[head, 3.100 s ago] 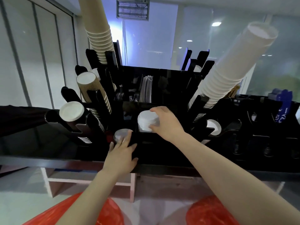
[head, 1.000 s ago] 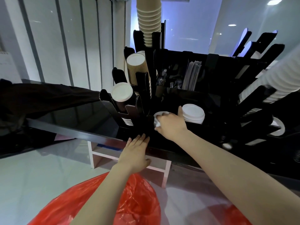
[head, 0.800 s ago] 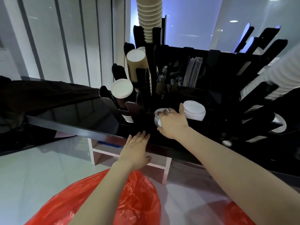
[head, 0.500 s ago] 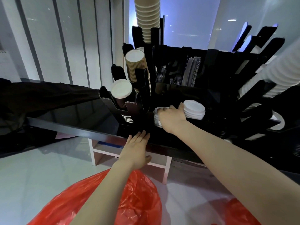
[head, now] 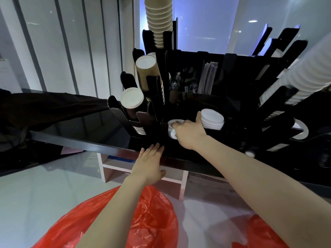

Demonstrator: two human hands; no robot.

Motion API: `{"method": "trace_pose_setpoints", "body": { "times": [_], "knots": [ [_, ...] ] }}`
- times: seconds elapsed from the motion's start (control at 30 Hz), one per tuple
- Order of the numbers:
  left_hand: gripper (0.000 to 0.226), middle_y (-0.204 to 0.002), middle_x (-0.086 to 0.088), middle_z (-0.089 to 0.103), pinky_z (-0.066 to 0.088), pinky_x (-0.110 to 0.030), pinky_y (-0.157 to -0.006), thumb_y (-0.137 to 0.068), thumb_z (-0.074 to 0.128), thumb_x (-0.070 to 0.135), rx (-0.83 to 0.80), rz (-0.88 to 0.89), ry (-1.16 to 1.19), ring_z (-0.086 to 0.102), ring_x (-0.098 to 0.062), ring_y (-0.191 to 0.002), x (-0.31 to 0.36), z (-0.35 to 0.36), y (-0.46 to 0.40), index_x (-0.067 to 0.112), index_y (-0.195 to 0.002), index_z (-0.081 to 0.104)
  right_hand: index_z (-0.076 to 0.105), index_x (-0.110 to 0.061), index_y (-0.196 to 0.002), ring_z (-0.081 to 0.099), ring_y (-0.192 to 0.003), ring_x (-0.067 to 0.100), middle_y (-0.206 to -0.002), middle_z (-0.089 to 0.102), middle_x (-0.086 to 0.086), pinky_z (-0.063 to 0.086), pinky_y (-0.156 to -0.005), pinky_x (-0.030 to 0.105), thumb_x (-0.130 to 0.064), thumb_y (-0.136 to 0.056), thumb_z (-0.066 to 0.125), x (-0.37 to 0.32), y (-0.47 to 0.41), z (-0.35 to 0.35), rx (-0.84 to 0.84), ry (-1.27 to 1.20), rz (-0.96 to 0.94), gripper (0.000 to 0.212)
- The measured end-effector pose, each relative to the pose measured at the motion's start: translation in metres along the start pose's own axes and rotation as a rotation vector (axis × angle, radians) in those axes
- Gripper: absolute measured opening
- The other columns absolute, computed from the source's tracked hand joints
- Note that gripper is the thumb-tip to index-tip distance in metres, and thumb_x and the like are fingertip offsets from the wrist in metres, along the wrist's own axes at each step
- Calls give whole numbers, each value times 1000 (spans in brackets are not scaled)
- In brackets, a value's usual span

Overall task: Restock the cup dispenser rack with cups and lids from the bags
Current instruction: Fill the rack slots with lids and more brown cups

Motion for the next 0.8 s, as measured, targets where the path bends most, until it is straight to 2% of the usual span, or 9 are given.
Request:
{"method": "trace_pose_setpoints", "body": {
  "times": [0.1, 0.2, 0.27, 0.33, 0.4, 0.5, 0.6, 0.7, 0.8],
  "knots": [
    [88, -161, -1, 5, -5, -37, -117, -85, 61, 38, -3, -3, 4, -1, -17, -147, 0, 0, 0, 21, -153, 8, 34, -15, -141, 47, -122, 23, -137, 49, 3, -2, -107, 69, -15, -90, 51, 0, 5, -6, 82, -46, -18, 54],
    [87, -161, -1, 6, -5, -37, -117, -85, 61, 37, -2, 0, 14, 0, -16, -147, 0, 0, 0, 21, -153, 8, 44, -15, -134, 43, -126, 22, -131, 52, 2, 7, -111, 63, -12, -87, 52, 8, 18, -15, 246, -102, -22, 47],
    [86, -161, -1, 6, -5, -37, -117, -85, 60, 37, 0, 2, 14, 0, -16, -147, -1, 0, 0, 21, -153, 9, 50, -13, -131, 43, -127, 24, -131, 54, 4, 16, -113, 52, -9, -86, 53, 17, 29, -18, 296, -168, -42, 45],
    [86, -161, -2, 6, -5, -38, -117, -85, 59, 37, -1, 2, 11, 0, -17, -147, -2, 2, 0, 21, -153, 9, 56, -11, -128, 47, -124, 27, -133, 55, 6, 31, -107, 42, -7, -86, 54, 29, 41, -19, 317, -262, -66, 42],
    [85, -161, -1, 5, -5, -38, -117, -86, 59, 37, -3, 1, 12, 0, -16, -147, -2, 2, 0, 21, -153, 9, 60, -11, -123, 51, -120, 28, -130, 58, 6, 41, -96, 39, -8, -85, 58, 45, 54, -22, 385, -351, -23, 38],
    [84, -161, -1, 4, -6, -36, -117, -87, 58, 35, -7, 2, 12, -1, -16, -147, -2, 3, 0, 21, -153, 8, 63, -13, -120, 53, -112, 30, -123, 61, 7, 45, -89, 39, -14, -84, 63, 75, 64, -29, 489, -404, 143, 35],
    [84, -161, -1, 2, -7, -36, -117, -87, 57, 35, -20, -1, 14, -2, -15, -147, -2, 4, -1, 21, -153, 7, 58, -16, -125, 50, -112, 27, -123, 58, 6, 46, -89, 39, -26, -84, 67, 94, 59, -28, 423, -403, 281, 42],
    [83, -161, 0, 2, -7, -36, -117, -88, 57, 35, -18, -2, 20, -3, -16, -147, -3, 4, -1, 21, -153, 7, 56, -16, -126, 51, -111, 27, -119, 59, 6, 48, -87, 41, -36, -83, 69, 99, 52, -25, 331, -453, 334, 49],
    [83, -161, 0, 2, -7, -37, -117, -88, 57, 36, -15, 1, 26, -2, -16, -148, -3, 5, -1, 21, -153, 8, 57, -17, -121, 55, -105, 27, -112, 62, 5, 49, -80, 38, -35, -84, 69, 99, 43, -26, 260, -387, 335, 43]
  ]
}}
Point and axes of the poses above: each hand's wrist, its own y-axis away from the middle knuckle, its own z-axis out of the palm, x = y × z, the point moved 6 cm from there along -y, towards the middle knuckle
